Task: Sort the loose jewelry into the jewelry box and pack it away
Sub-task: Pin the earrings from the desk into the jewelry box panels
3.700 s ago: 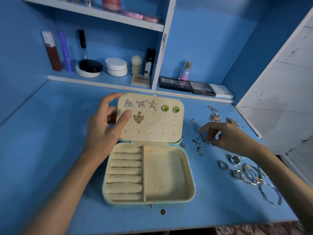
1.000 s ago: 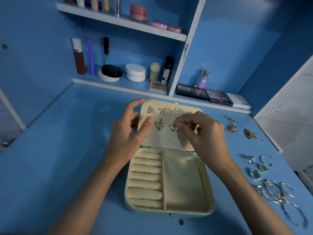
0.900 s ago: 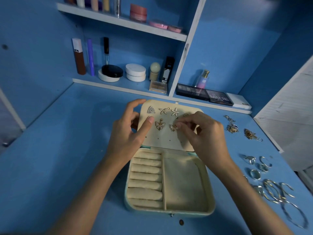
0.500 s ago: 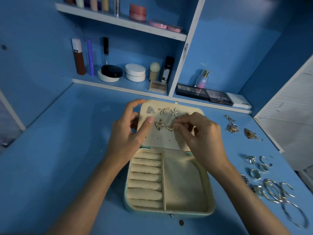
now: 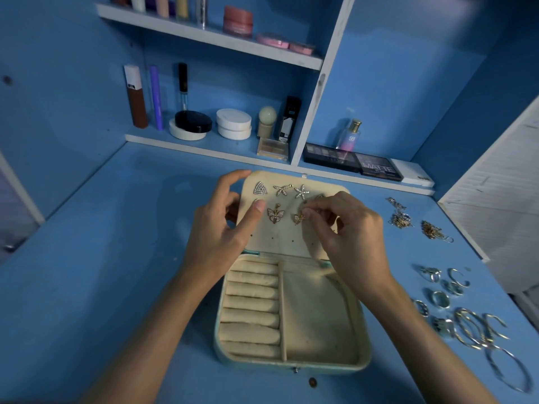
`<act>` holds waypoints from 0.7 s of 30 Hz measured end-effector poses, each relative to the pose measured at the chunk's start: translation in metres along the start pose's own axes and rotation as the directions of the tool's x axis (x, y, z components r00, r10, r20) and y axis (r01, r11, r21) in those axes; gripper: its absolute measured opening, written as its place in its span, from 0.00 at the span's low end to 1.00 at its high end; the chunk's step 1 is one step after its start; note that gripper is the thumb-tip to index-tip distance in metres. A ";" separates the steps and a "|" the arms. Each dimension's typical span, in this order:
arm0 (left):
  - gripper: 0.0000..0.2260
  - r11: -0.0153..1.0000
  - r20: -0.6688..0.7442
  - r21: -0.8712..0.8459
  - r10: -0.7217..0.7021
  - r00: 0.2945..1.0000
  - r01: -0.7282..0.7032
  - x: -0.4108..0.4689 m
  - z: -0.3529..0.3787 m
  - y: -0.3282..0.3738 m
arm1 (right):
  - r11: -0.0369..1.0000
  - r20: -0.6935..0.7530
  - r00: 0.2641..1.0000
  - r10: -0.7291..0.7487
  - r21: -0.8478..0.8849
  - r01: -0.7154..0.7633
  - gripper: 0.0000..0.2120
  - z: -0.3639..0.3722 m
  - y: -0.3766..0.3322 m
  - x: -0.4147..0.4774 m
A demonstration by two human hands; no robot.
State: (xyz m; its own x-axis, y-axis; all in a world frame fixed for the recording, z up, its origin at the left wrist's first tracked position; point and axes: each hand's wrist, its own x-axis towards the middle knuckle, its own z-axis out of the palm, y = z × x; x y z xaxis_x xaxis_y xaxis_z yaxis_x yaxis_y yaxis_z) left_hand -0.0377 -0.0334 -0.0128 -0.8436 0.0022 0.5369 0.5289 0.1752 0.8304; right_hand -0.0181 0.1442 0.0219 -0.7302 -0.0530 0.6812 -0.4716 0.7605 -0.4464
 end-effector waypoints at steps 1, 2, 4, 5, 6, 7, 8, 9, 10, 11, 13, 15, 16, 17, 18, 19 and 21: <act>0.19 1.000 0.002 -0.001 -0.001 1.000 0.001 0.000 0.000 0.000 | 1.000 0.006 1.000 -0.005 -0.004 0.005 0.04 0.000 0.000 -0.001; 0.19 1.000 0.002 0.000 -0.001 1.000 0.001 0.000 0.000 0.000 | 1.000 0.012 1.000 -0.012 -0.010 0.012 0.04 0.000 0.001 -0.001; 0.18 1.000 0.000 0.007 0.000 1.000 0.000 0.000 0.000 0.000 | 0.999 0.017 1.000 -0.025 -0.022 0.025 0.04 0.000 0.001 -0.002; 0.18 1.000 -0.002 0.008 0.000 1.000 0.000 0.000 0.000 0.000 | 0.999 0.017 0.999 -0.029 -0.025 0.029 0.04 0.000 0.002 -0.003; 0.18 1.000 -0.005 0.008 -0.002 1.000 0.002 0.000 0.000 -0.001 | 0.999 0.015 0.999 -0.030 -0.028 0.030 0.04 -0.001 0.002 -0.004; 0.18 1.000 -0.007 0.005 -0.005 1.000 0.005 0.000 0.000 -0.001 | 0.999 0.012 1.000 -0.028 -0.030 0.029 0.05 -0.001 0.003 -0.004; 0.18 1.000 -0.009 0.004 -0.007 1.000 0.007 0.000 0.000 -0.001 | 0.999 0.010 1.000 -0.025 -0.033 0.026 0.05 -0.001 0.004 -0.005; 0.18 1.000 -0.009 0.004 -0.007 1.000 0.007 0.000 0.000 -0.001 | 0.999 0.011 1.000 -0.022 -0.037 0.022 0.05 -0.001 0.004 -0.005; 0.18 1.000 -0.010 0.006 -0.005 1.000 0.005 0.000 0.000 -0.001 | 0.999 0.012 1.000 -0.020 -0.041 0.020 0.05 -0.002 0.005 -0.006; 0.18 1.000 -0.009 0.007 -0.003 1.000 0.004 0.000 0.000 -0.001 | 0.999 0.014 1.000 -0.019 -0.045 0.019 0.06 -0.002 0.005 -0.006; 0.19 1.000 -0.007 0.002 -0.005 1.000 0.005 0.000 0.000 -0.001 | 0.998 0.014 1.000 -0.023 -0.051 0.024 0.06 -0.002 0.006 -0.007; 0.19 1.000 -0.005 -0.004 -0.005 1.000 0.005 0.000 0.000 -0.001 | 0.998 0.013 0.999 -0.035 -0.053 0.035 0.06 -0.002 0.006 -0.007; 0.19 1.000 -0.004 -0.006 -0.006 1.000 0.006 0.000 0.001 -0.001 | 0.998 0.009 0.999 -0.040 -0.053 0.041 0.06 -0.002 0.006 -0.006; 0.19 1.000 -0.003 -0.007 -0.008 1.000 0.008 0.000 0.000 -0.001 | 0.998 0.004 0.999 -0.044 -0.052 0.044 0.06 -0.002 0.006 -0.006; 0.19 1.000 -0.001 -0.007 -0.010 1.000 0.010 0.000 0.000 -0.001 | 0.998 0.001 0.999 -0.045 -0.052 0.045 0.05 -0.001 0.006 -0.005; 0.19 1.000 0.000 -0.008 -0.013 1.000 0.013 0.000 0.000 0.000 | 0.997 0.000 0.999 -0.046 -0.054 0.046 0.05 0.000 0.005 -0.004; 0.19 1.000 0.000 -0.008 -0.014 1.000 0.014 0.000 0.000 0.000 | 0.997 0.009 0.999 -0.052 -0.063 0.052 0.05 0.001 0.004 -0.002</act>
State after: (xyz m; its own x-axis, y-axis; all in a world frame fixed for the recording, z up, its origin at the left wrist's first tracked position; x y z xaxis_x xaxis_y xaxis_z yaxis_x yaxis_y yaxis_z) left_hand -0.0376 -0.0336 -0.0131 -0.8512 -0.0002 0.5248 0.5174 0.1670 0.8393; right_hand -0.0189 0.1468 0.0176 -0.7091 -0.0977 0.6983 -0.4770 0.7958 -0.3731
